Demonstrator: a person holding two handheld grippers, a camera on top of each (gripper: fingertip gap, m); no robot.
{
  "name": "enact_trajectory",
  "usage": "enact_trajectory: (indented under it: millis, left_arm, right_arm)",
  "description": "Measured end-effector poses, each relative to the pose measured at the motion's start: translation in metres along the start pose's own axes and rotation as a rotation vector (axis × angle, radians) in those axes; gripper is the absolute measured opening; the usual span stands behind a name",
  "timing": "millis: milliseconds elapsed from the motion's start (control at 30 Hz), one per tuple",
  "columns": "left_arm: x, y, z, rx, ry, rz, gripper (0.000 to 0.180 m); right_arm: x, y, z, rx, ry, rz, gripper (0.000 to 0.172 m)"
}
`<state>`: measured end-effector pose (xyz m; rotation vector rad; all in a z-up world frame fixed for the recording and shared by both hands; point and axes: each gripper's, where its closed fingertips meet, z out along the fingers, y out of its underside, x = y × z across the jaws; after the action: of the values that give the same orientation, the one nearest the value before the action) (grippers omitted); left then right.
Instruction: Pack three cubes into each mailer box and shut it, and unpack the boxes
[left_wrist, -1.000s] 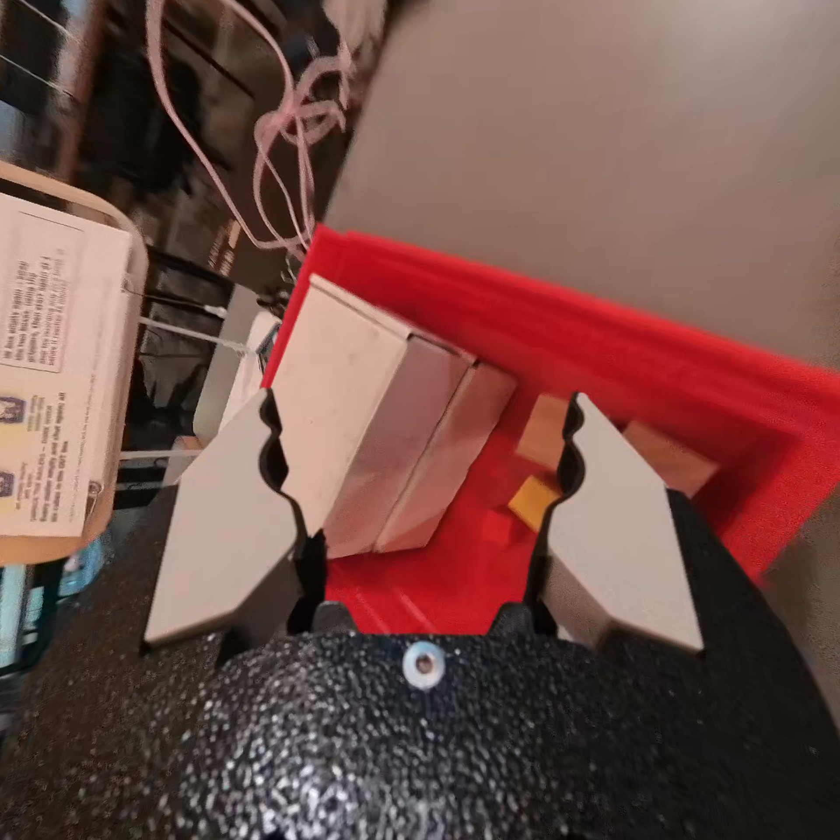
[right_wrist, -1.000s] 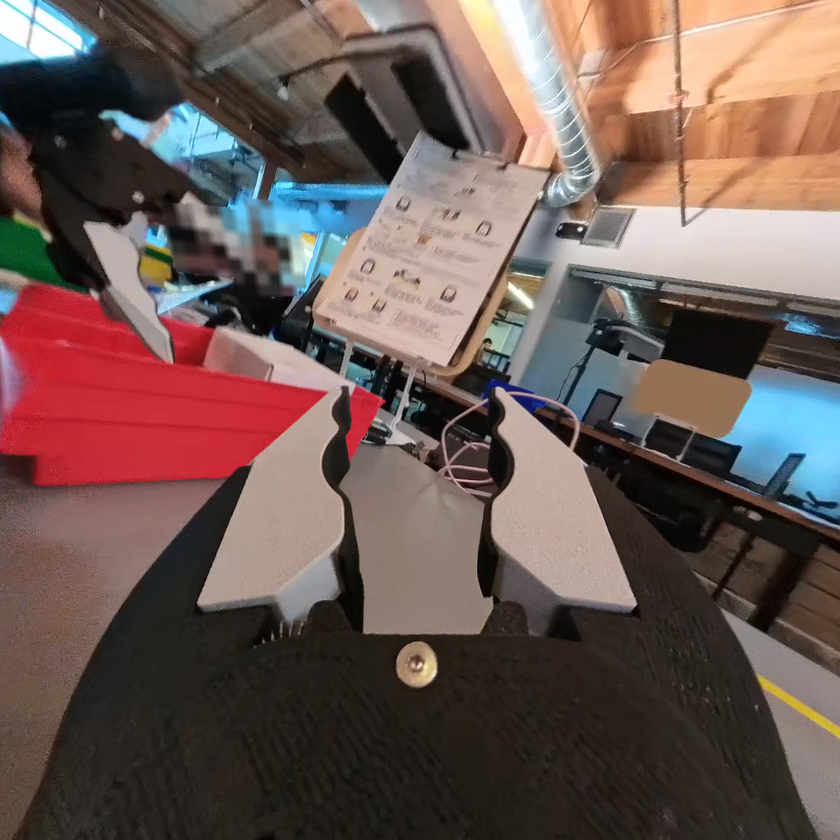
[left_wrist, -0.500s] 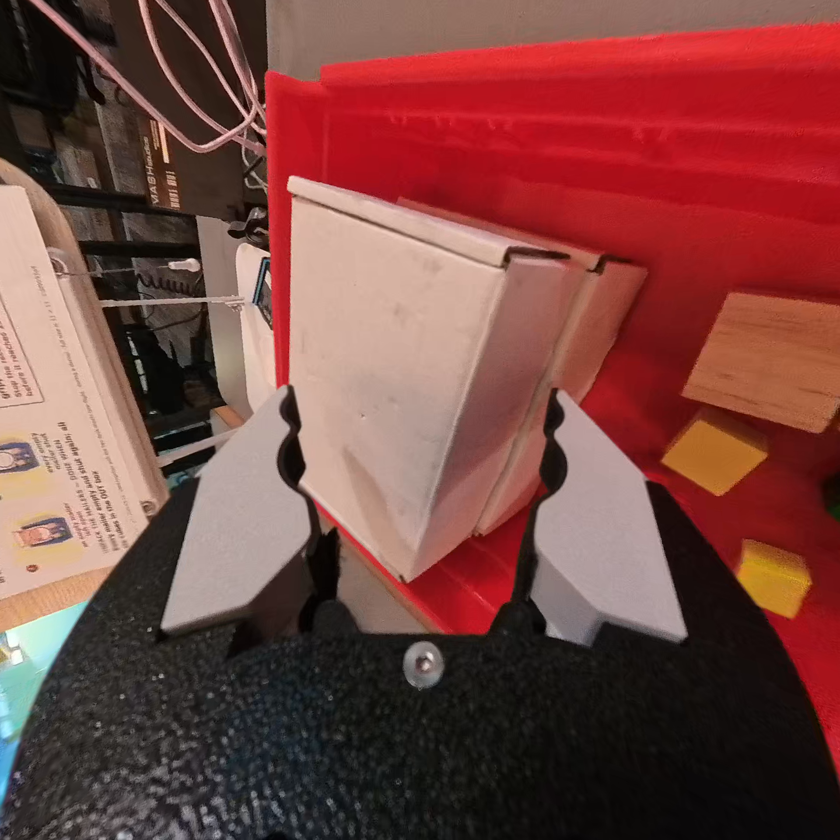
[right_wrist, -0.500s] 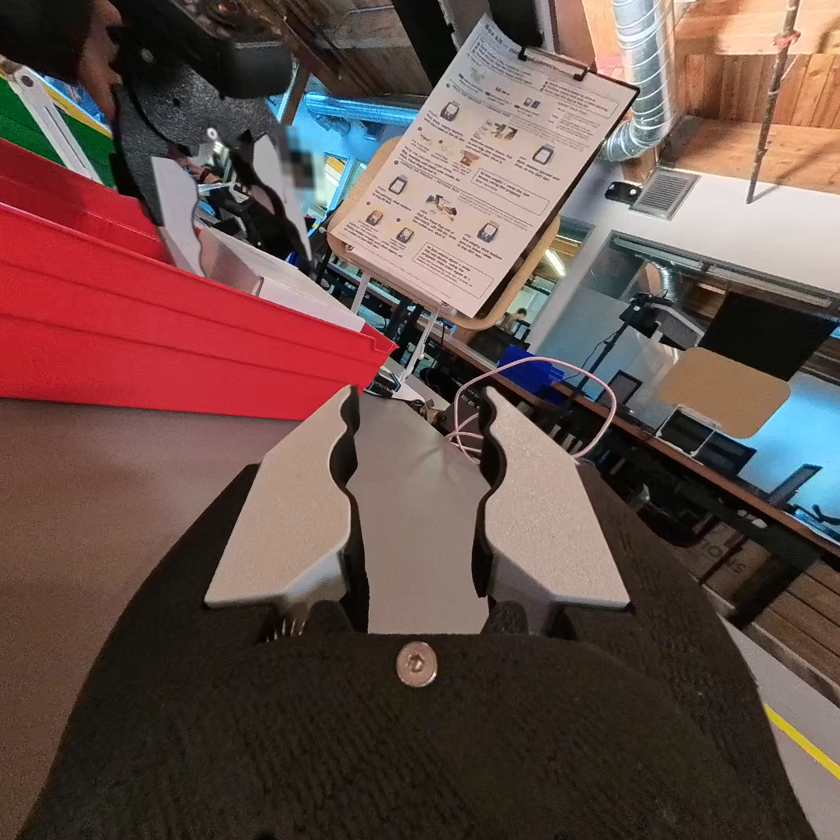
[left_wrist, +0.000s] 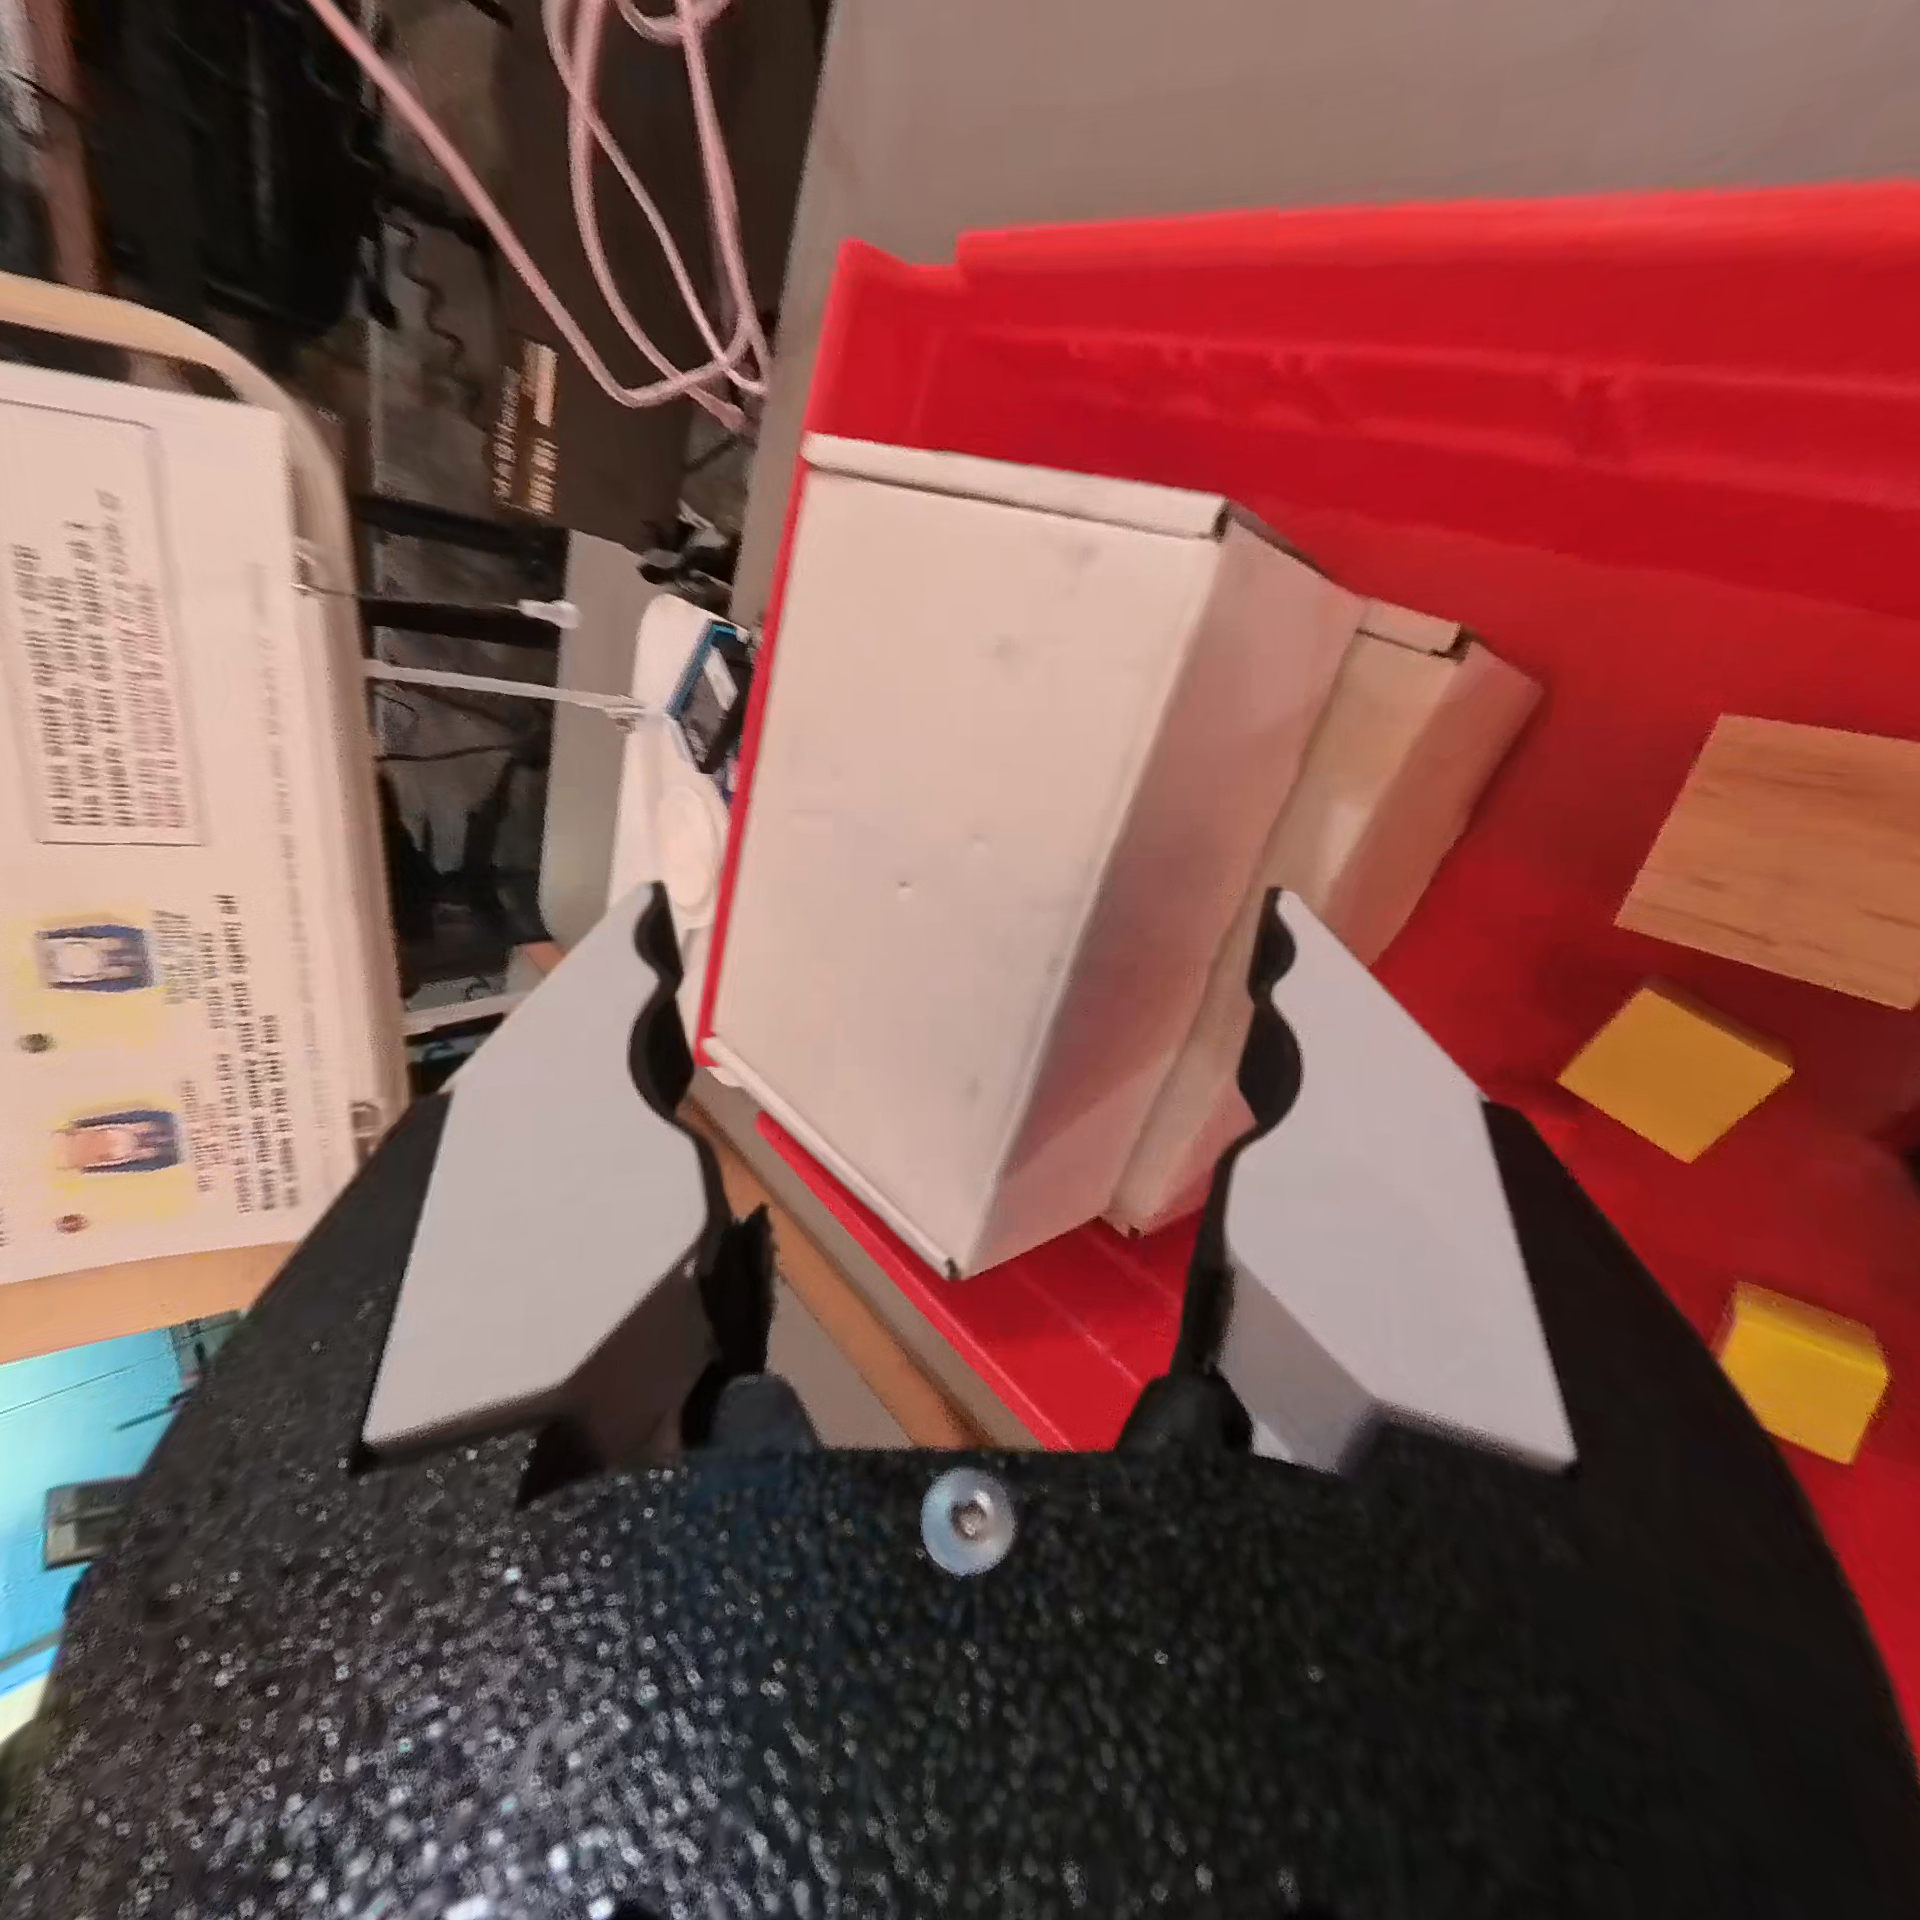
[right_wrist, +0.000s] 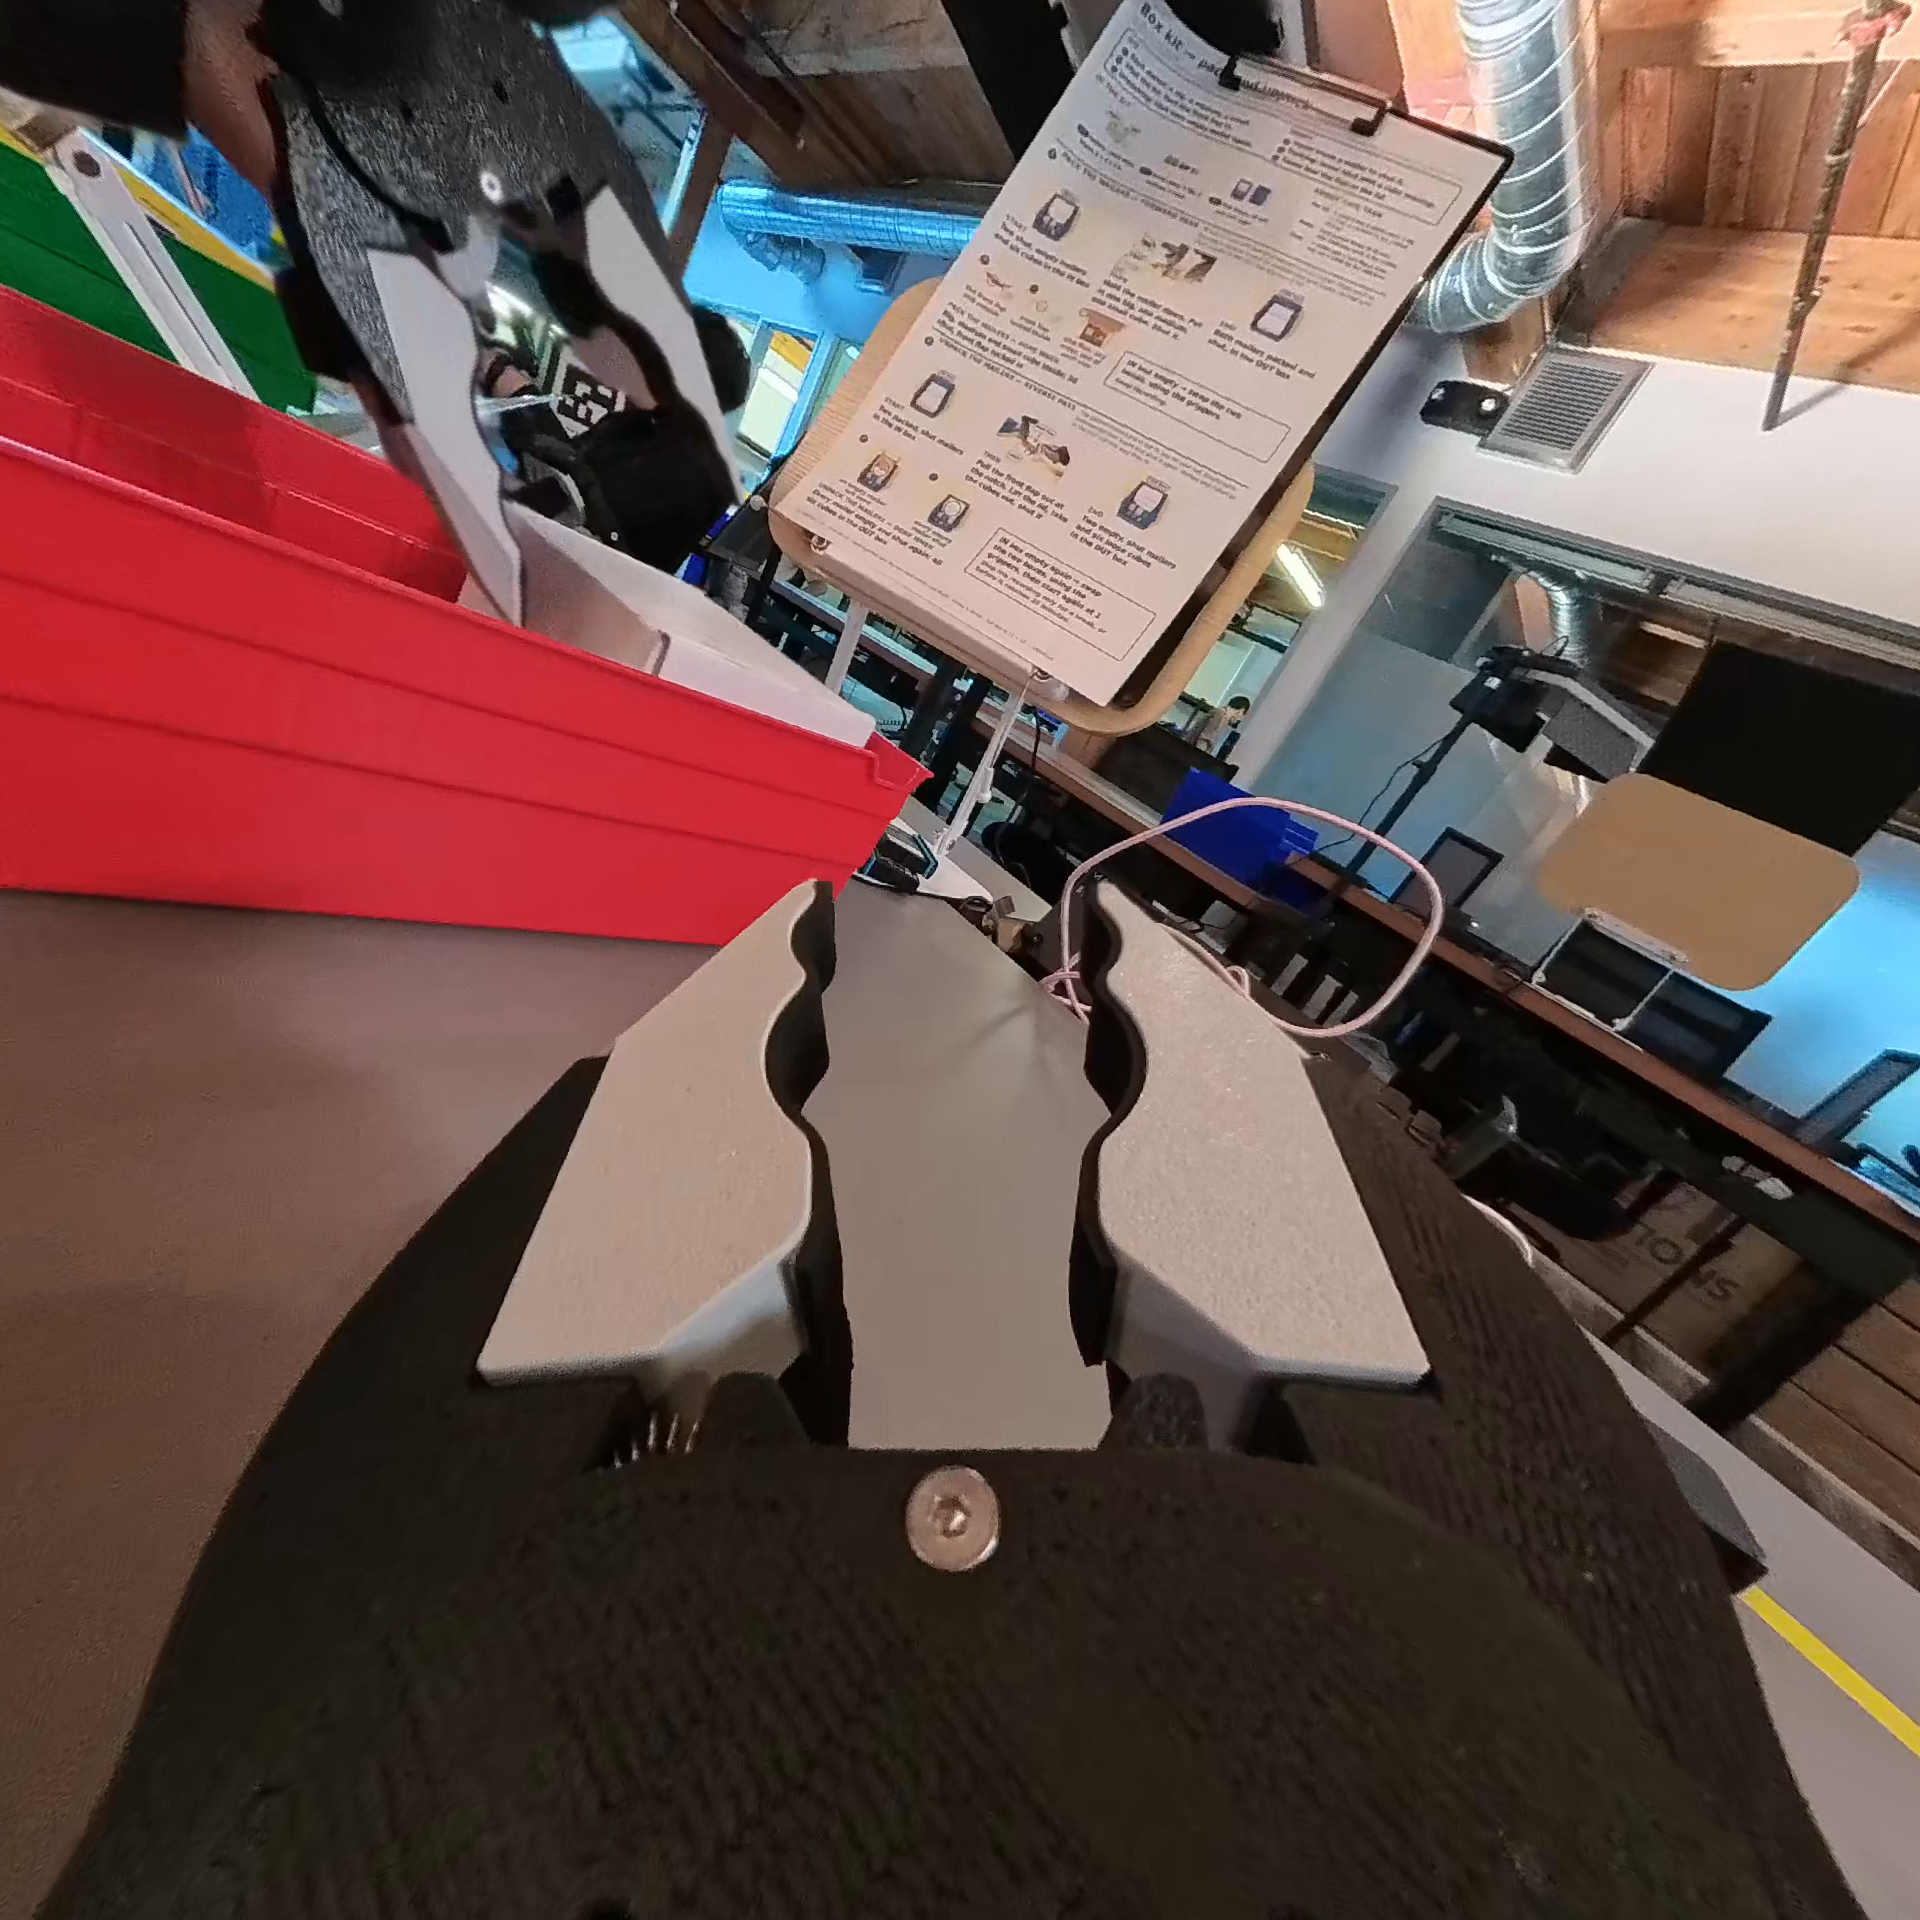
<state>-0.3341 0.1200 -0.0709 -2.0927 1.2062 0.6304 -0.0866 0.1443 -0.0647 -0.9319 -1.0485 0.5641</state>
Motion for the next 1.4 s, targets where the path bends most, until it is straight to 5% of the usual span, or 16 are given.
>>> enact_trajectory:
  millis: [400,633,900,1067,1267,1400]
  left_arm:
    - [-0.002,0.007,0.014,0.075,-0.245,0.165,0.108]
    - [-0.023,-0.013,-0.017,0.211,-0.628,0.234,0.102]
    - [-0.042,-0.030,-0.028,0.235,-0.902,0.244,0.090]
    - [-0.054,-0.036,-0.015,0.247,-0.845,0.197,0.079]
    - [-0.048,-0.028,0.038,0.109,-0.579,0.244,0.111]
    - [-0.055,-0.035,0.044,0.092,-0.599,0.283,0.112]
  right_arm:
    - [-0.005,0.004,0.002,-0.023,-0.026,-0.006,0.045]
    - [-0.007,0.003,0.002,-0.021,-0.036,0.001,0.043]
    - [-0.009,0.002,0.001,-0.020,-0.042,-0.004,0.041]
    - [-0.009,0.002,0.001,-0.017,-0.046,0.001,0.040]
    - [-0.008,0.002,0.000,-0.013,-0.045,0.021,0.039]
    - [-0.007,0.002,0.000,-0.012,-0.046,0.036,0.038]
